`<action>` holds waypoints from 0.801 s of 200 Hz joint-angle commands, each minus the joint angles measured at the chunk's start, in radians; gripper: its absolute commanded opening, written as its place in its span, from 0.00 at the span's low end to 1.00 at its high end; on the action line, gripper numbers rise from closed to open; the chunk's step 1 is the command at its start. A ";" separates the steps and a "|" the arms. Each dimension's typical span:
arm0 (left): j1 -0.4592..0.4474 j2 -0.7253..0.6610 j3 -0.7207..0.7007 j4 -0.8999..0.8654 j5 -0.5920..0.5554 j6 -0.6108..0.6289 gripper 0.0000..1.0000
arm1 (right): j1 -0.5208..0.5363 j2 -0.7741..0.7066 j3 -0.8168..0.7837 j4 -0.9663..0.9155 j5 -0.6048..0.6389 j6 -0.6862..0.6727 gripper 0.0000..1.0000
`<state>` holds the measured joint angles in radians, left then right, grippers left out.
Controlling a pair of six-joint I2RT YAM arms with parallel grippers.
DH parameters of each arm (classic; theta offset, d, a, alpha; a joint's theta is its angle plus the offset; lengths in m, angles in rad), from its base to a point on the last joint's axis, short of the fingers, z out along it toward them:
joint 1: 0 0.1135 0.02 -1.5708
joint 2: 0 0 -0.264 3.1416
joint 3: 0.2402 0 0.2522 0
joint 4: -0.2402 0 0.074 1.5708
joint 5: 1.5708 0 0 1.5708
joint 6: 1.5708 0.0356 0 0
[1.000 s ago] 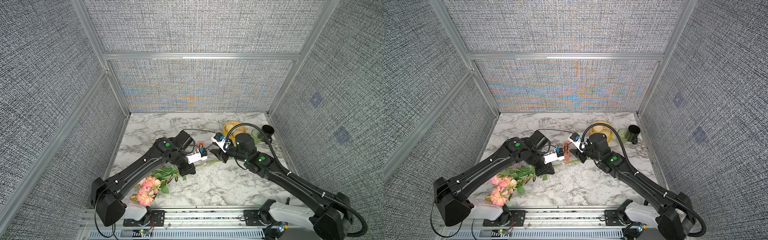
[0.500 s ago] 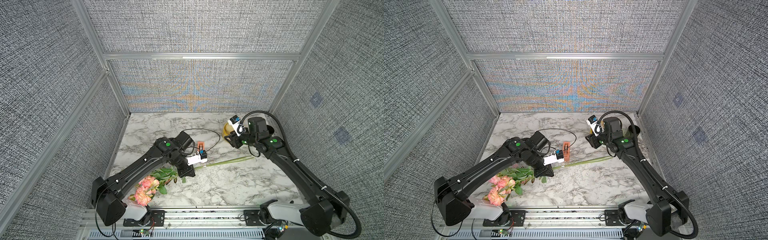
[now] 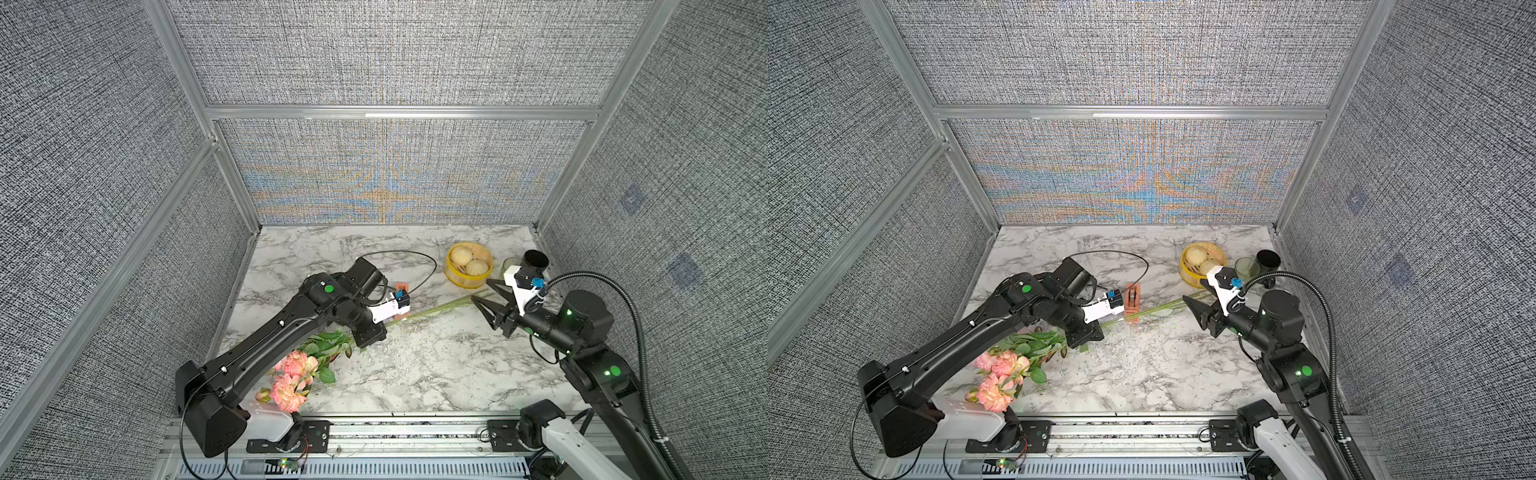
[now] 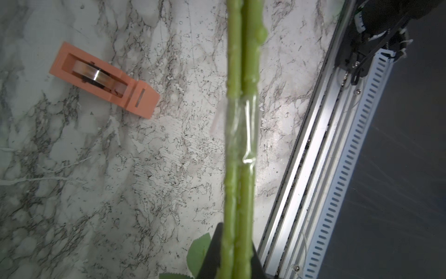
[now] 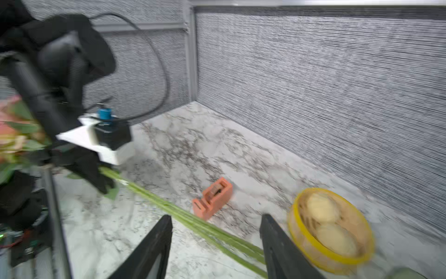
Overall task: Wrap bouquets with tape
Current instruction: Wrap the tape around the bouquet.
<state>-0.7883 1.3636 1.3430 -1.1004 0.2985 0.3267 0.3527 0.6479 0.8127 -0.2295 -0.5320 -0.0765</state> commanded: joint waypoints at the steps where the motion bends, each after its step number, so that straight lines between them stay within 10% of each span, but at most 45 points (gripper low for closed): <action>1: 0.003 0.013 0.030 0.034 -0.076 -0.022 0.00 | 0.085 0.043 -0.100 0.190 -0.262 0.087 0.63; 42: 0.003 0.032 0.088 0.010 -0.062 -0.009 0.00 | 0.303 0.227 -0.273 0.483 -0.187 0.020 0.65; 160: 0.003 0.034 0.082 0.043 0.005 0.025 0.00 | 0.353 0.560 -0.269 0.933 -0.149 0.043 0.59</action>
<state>-0.7868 1.3918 1.4223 -1.0790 0.3126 0.3405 0.6895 1.2160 0.5419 0.6121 -0.6559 -0.0463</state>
